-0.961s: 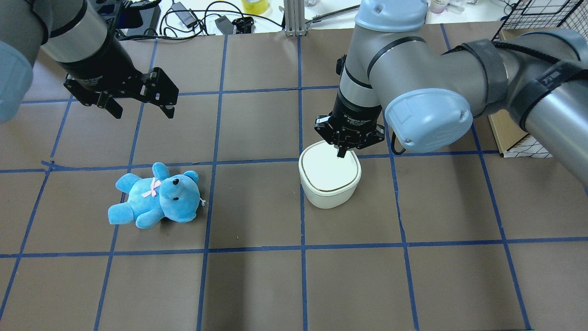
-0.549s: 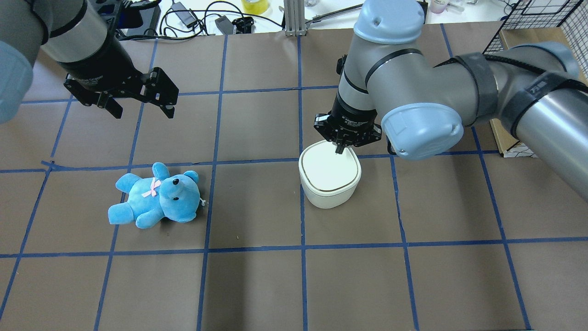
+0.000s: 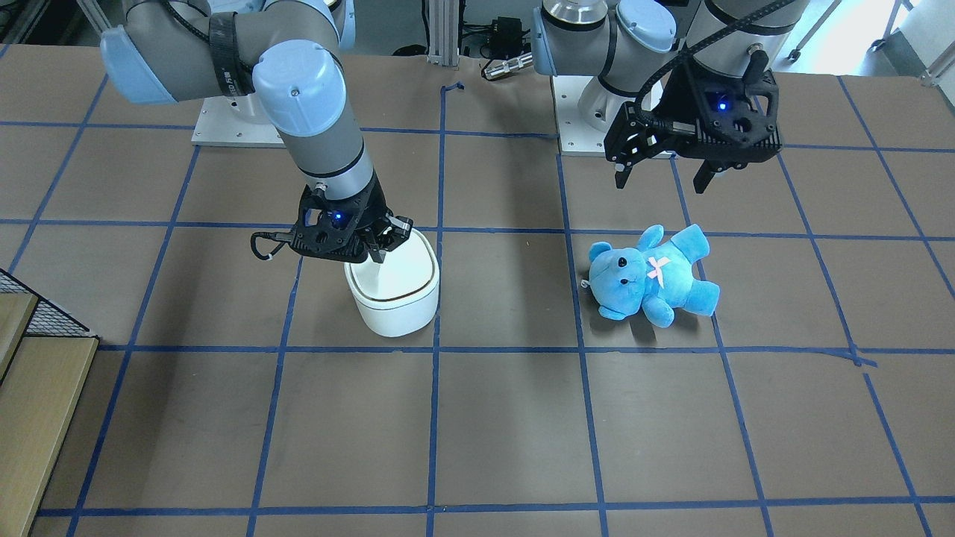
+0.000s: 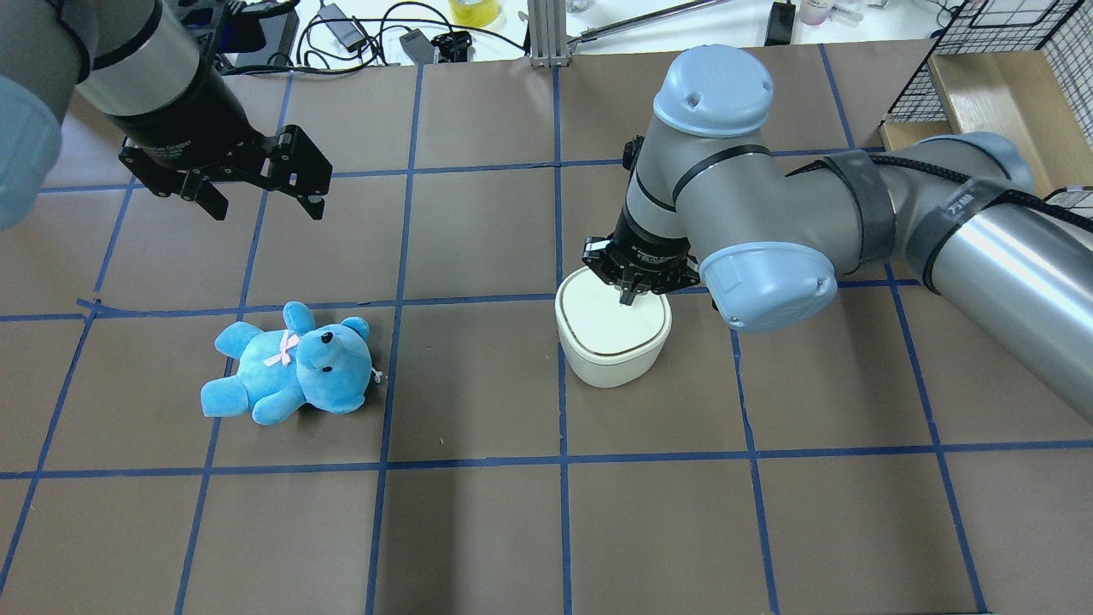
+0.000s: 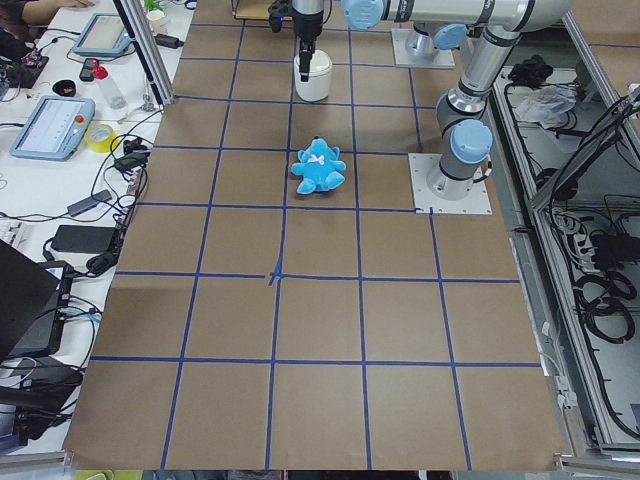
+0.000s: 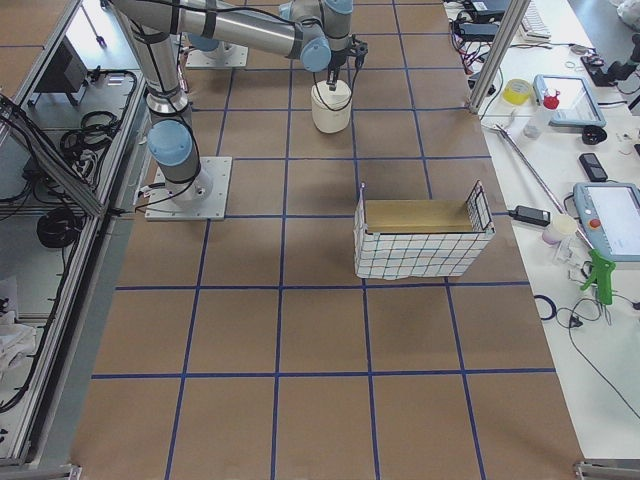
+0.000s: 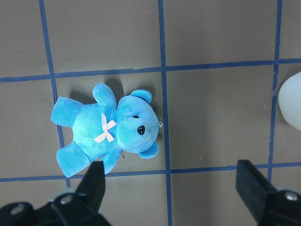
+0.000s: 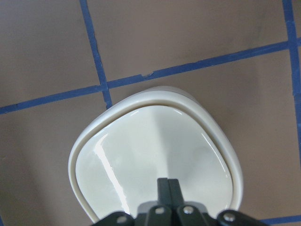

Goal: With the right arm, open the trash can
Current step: 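Lift the right gripper up, letting the lid flip open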

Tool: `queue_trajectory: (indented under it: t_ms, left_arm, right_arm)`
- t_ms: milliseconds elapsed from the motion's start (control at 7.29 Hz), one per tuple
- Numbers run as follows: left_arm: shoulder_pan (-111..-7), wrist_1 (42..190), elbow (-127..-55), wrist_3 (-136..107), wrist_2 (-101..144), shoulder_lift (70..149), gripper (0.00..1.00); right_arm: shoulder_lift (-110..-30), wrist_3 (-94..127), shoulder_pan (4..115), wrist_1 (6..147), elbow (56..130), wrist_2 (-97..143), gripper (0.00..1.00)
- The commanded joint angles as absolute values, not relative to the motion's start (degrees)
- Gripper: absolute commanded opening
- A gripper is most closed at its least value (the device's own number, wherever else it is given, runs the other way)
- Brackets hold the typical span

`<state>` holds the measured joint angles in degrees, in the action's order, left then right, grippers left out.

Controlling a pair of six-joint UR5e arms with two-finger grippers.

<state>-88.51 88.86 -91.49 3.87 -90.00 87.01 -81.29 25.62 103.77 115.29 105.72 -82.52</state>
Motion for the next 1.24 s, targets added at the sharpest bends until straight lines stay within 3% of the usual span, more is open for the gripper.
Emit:
queue_trajectory:
  t_ms: [0,549,1098]
  left_arm:
    - [-88.51,88.86,-91.49,3.87,-90.00,87.01,1.00]
    - [-88.51,88.86,-91.49,3.87,-90.00,87.01,1.00]
    - [-88.51,88.86,-91.49,3.87,-90.00,87.01,1.00]
  right_arm:
    - [-80.77,25.14,103.80,116.45,107.05,-82.35,0.00]
    - [-81.03,25.31,103.71,115.58,105.22,-83.32,0.00]
    - [-81.56,25.31,103.01,95.33,93.37,-82.97,0.00]
